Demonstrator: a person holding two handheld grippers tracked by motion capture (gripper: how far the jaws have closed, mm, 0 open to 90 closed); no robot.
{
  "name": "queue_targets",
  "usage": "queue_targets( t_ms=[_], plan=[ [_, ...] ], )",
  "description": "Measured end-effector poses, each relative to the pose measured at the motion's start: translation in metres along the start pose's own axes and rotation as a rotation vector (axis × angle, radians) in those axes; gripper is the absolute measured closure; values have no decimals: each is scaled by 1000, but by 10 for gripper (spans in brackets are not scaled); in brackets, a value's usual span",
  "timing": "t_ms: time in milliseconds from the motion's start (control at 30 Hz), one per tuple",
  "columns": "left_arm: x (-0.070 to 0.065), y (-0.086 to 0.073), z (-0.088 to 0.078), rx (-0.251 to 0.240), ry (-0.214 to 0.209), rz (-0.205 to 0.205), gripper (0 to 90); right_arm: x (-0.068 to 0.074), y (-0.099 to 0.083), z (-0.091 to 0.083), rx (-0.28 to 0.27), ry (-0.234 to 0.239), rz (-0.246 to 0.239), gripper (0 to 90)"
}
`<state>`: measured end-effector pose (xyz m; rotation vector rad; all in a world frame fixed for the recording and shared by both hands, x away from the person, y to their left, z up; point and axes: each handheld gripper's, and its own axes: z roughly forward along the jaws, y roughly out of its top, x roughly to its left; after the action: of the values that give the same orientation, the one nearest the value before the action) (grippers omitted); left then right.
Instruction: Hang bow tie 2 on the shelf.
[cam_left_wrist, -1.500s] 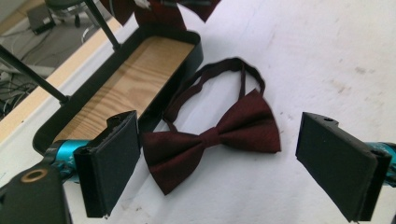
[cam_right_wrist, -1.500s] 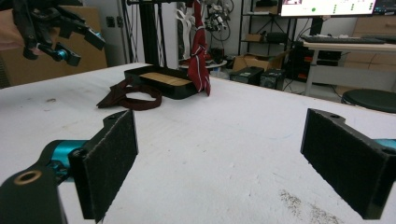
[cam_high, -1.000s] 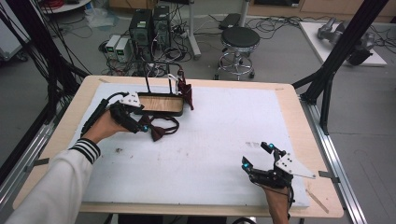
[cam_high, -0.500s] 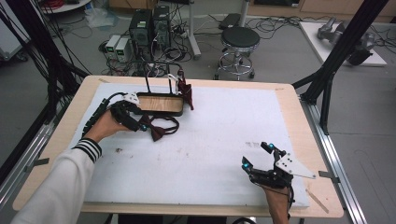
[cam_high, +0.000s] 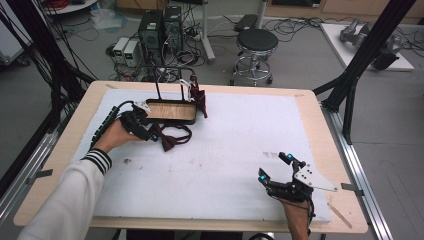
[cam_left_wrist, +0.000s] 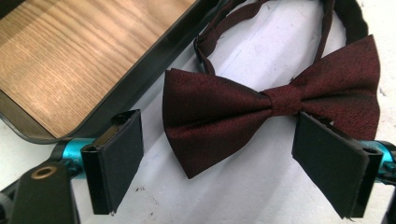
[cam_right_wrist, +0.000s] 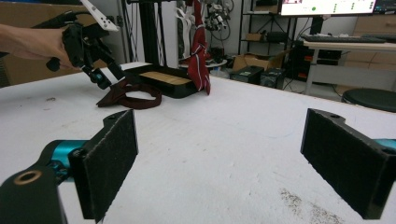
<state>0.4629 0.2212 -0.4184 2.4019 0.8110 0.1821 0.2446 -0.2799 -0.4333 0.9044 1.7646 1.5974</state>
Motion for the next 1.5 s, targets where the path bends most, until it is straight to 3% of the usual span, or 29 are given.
queue_targets(
  t_ms=[300,600,967,1133,1300,1500],
  plan=[
    [3,-1,7,5,-17,-13,223,0,-1,1,2,2,0,102],
    [4,-2,9,10,7,-6,286,0,-2,2,6,1,1,101],
    [3,0,6,23,41,40,503,1,-4,3,9,4,3,101],
    [0,1,4,36,55,49,694,1,-4,4,12,6,0,101],
    [-2,2,4,46,77,56,814,1,-6,4,16,6,5,101],
    [-5,2,2,49,75,58,832,2,-7,6,16,8,-2,101]
  ],
)
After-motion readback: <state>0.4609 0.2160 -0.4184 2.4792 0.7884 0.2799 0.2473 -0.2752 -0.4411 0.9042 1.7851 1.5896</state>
